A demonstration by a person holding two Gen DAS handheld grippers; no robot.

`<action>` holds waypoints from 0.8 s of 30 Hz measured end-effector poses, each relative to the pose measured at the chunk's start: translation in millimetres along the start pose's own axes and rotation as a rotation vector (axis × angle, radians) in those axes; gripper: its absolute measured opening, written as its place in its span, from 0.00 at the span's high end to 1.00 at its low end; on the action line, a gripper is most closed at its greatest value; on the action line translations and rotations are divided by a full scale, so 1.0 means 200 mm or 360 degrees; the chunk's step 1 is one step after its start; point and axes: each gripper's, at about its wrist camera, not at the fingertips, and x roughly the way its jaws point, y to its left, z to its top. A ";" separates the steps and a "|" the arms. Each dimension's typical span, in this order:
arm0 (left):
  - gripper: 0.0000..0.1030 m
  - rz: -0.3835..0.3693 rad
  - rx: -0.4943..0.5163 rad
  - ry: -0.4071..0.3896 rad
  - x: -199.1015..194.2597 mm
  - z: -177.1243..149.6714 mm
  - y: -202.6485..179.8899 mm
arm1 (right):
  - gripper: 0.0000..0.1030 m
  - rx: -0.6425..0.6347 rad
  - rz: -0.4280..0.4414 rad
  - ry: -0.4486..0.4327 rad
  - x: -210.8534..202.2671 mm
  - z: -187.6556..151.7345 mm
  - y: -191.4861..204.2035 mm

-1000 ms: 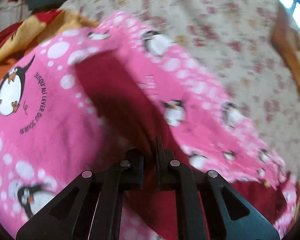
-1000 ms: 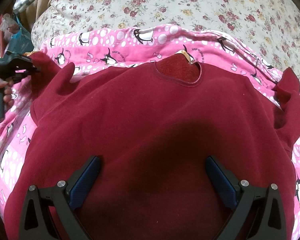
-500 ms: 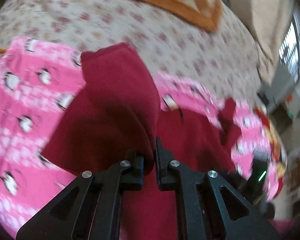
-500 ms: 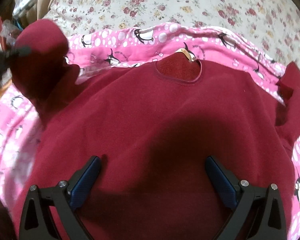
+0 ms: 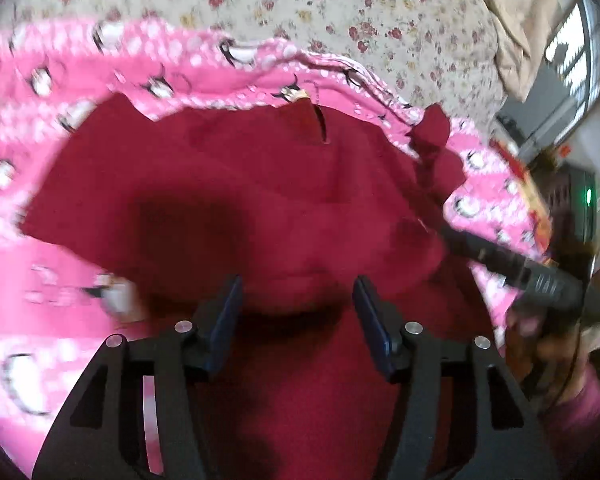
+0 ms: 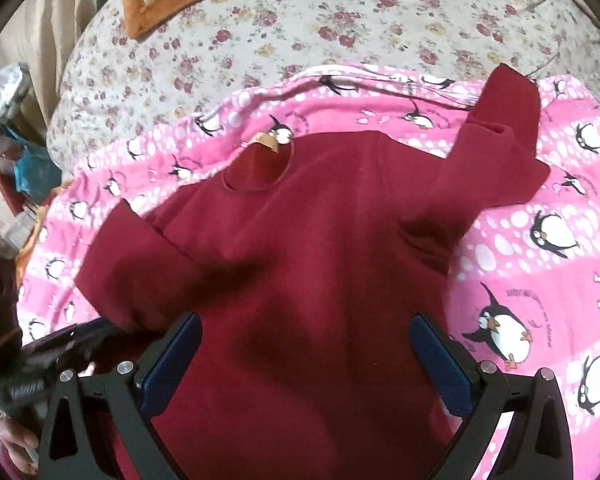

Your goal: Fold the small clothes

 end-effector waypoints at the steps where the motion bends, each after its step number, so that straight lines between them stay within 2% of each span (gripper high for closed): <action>1: 0.44 0.0068 0.0038 0.0000 -0.03 -0.02 0.01 | 0.00 -0.0006 0.0025 -0.0005 0.00 0.01 0.01; 5: 0.44 0.0287 0.0050 0.0000 -0.11 -0.09 0.13 | 0.00 -0.0055 0.0072 -0.0001 0.00 -0.01 0.05; 9: 0.44 0.0440 -0.0048 0.0000 -0.18 -0.10 0.31 | 0.02 -0.0198 0.0060 0.0020 0.05 -0.04 0.10; 11: 0.44 0.0476 -0.0103 -0.0009 -0.20 -0.10 0.38 | 0.19 -0.0278 0.0015 0.0052 0.11 -0.06 0.13; 13: 0.44 0.0505 -0.0146 -0.0023 -0.22 -0.10 0.43 | 0.31 -0.0312 -0.0019 0.0091 0.19 -0.07 0.14; 15: 0.44 0.0532 -0.0171 -0.0028 -0.23 -0.11 0.47 | 0.49 -0.0339 -0.0071 0.0073 0.23 -0.07 0.14; 16: 0.44 0.0552 -0.0179 -0.0026 -0.22 -0.11 0.48 | 0.54 -0.0376 -0.0083 0.0042 0.22 -0.08 0.14; 17: 0.44 0.0568 -0.0184 -0.0020 -0.22 -0.12 0.50 | 0.65 -0.0415 -0.0095 0.0028 0.21 -0.08 0.15; 18: 0.44 0.0581 -0.0191 -0.0010 -0.21 -0.12 0.51 | 0.81 -0.0470 -0.0120 0.0010 0.19 -0.08 0.16; 20: 0.44 0.0595 -0.0226 0.0016 -0.17 -0.14 0.55 | 0.95 -0.0515 -0.0080 -0.0017 0.13 -0.05 0.15; 21: 0.44 0.0592 -0.0248 0.0027 -0.16 -0.14 0.56 | 0.99 -0.0525 -0.0075 -0.0023 0.11 -0.03 0.14; 24: 0.44 0.0558 -0.0298 0.0035 -0.13 -0.15 0.58 | 0.99 -0.0536 -0.0065 -0.0043 0.03 0.03 0.11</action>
